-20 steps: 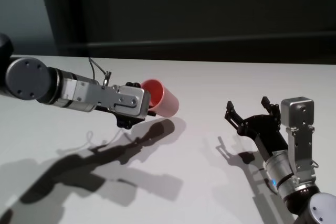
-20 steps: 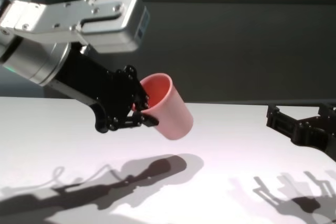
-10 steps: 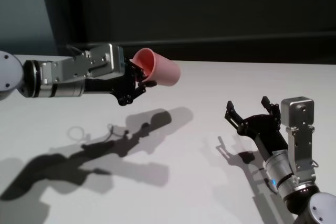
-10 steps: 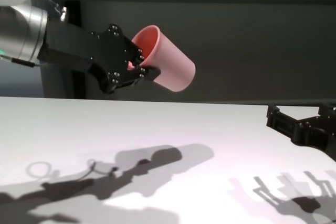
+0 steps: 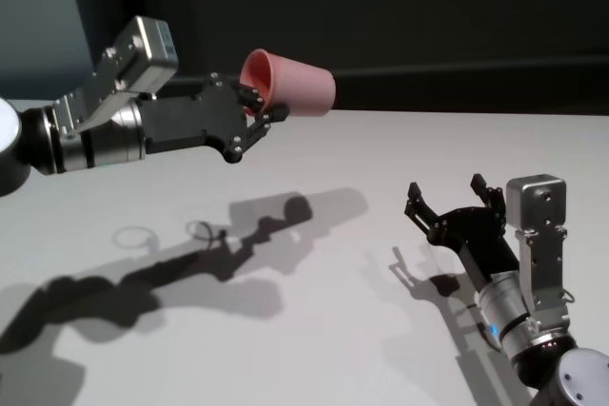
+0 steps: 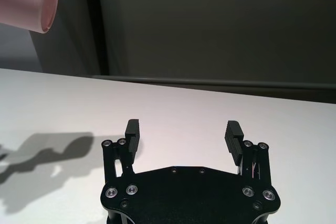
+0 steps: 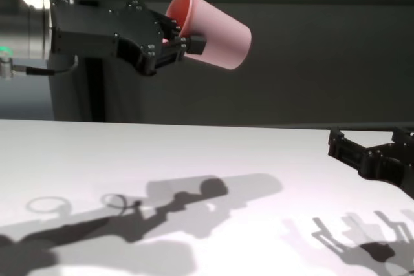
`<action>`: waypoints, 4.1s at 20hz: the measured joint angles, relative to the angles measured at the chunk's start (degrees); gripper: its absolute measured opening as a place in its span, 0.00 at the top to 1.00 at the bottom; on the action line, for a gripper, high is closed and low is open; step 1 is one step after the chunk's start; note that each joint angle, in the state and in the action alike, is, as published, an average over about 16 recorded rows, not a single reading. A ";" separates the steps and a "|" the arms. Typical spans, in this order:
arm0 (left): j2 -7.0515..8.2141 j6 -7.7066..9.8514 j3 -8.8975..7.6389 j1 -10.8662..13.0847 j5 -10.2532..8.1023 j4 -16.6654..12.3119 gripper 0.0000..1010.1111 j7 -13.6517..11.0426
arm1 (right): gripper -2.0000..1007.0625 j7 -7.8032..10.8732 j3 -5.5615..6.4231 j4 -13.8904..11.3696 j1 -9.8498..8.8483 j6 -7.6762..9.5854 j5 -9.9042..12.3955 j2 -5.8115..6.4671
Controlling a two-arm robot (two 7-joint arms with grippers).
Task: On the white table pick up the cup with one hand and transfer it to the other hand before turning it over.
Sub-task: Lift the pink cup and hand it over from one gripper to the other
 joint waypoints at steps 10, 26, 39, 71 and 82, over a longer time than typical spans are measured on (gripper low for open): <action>-3.11 0.58 -3.25 0.81 -12.21 4.21 0.95 -2.35 | 0.01 0.00 0.00 0.00 0.00 0.00 0.00 0.00; -5.28 2.31 -4.10 1.65 -21.63 7.84 0.95 -4.51 | 0.00 0.00 0.00 0.00 0.00 0.00 0.00 0.00; -5.66 2.73 -3.85 2.04 -22.88 8.43 0.95 -4.89 | 0.01 0.00 0.00 0.00 0.00 0.00 0.00 0.00; -5.50 2.56 -3.85 1.83 -22.33 8.21 0.95 -4.95 | 0.01 17.61 8.69 2.90 -0.11 4.00 31.41 -6.61; -5.50 2.55 -3.85 1.82 -22.30 8.20 0.95 -4.94 | 0.00 26.85 8.01 6.12 2.93 5.71 42.34 -7.64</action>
